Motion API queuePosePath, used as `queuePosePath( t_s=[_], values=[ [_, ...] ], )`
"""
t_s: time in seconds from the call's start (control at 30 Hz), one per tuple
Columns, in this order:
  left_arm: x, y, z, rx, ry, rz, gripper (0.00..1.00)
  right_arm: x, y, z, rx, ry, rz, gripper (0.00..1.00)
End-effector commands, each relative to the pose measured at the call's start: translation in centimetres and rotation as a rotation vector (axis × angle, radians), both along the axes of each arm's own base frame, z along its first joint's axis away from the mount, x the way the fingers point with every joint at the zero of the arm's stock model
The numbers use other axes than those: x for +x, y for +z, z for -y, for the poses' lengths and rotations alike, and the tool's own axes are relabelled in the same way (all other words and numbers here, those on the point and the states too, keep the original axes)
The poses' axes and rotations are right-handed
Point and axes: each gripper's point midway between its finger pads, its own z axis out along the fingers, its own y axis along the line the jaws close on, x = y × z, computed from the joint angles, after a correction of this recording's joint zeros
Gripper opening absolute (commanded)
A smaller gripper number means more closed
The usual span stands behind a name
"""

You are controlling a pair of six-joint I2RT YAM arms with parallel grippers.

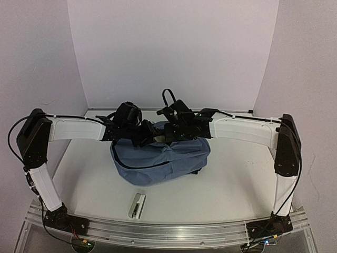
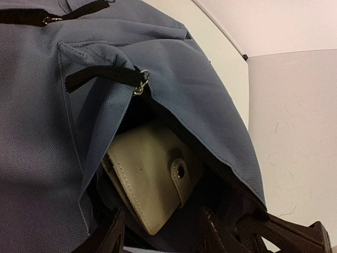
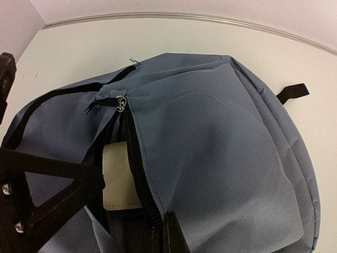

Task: Pack the student bag
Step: Place the personal item in the student bag.

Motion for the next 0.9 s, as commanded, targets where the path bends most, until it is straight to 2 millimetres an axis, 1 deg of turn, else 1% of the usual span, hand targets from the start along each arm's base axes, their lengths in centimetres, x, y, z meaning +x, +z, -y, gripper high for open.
queuePosePath(
  t_s=[0.0,0.17,0.23,0.3,0.43,0.53,0.57,0.67,0.77,0.87],
  values=[
    [0.0,-0.4,0.6,0.02,-0.027,-0.008,0.45,0.8,5.0,0.6,0.1,-0.039,0.091,0.0],
    [0.3,-1.0,1.1,0.032,-0.036,-0.019,0.45,0.7,5.2,0.7,0.102,-0.039,0.093,0.0],
    [0.4,-1.2,1.4,0.035,-0.044,-0.021,0.42,0.8,5.3,0.7,0.103,-0.038,0.094,0.0],
    [0.7,-1.6,1.8,0.042,-0.049,-0.026,0.38,0.8,5.2,0.6,0.103,-0.035,0.093,0.0],
    [1.1,-1.9,2.8,0.032,-0.072,-0.025,0.23,0.8,5.1,0.4,0.105,-0.029,0.092,0.0],
    [1.4,-1.4,3.8,0.005,-0.091,-0.002,0.17,0.8,5.0,0.3,0.104,-0.028,0.091,0.0],
    [1.5,-1.5,4.2,0.001,-0.099,-0.003,0.16,0.8,4.8,0.3,0.103,-0.029,0.09,0.0],
    [1.9,-1.7,5.3,-0.019,-0.116,-0.008,0.13,0.9,4.6,0.2,0.103,-0.03,0.088,0.0],
    [2.3,-1.8,6.4,-0.044,-0.126,-0.006,0.12,1.0,4.5,0.1,0.105,-0.03,0.086,0.0],
    [2.4,-1.6,6.8,-0.063,-0.125,0.002,0.12,1.0,4.4,0.1,0.106,-0.035,0.084,0.0]
  ],
)
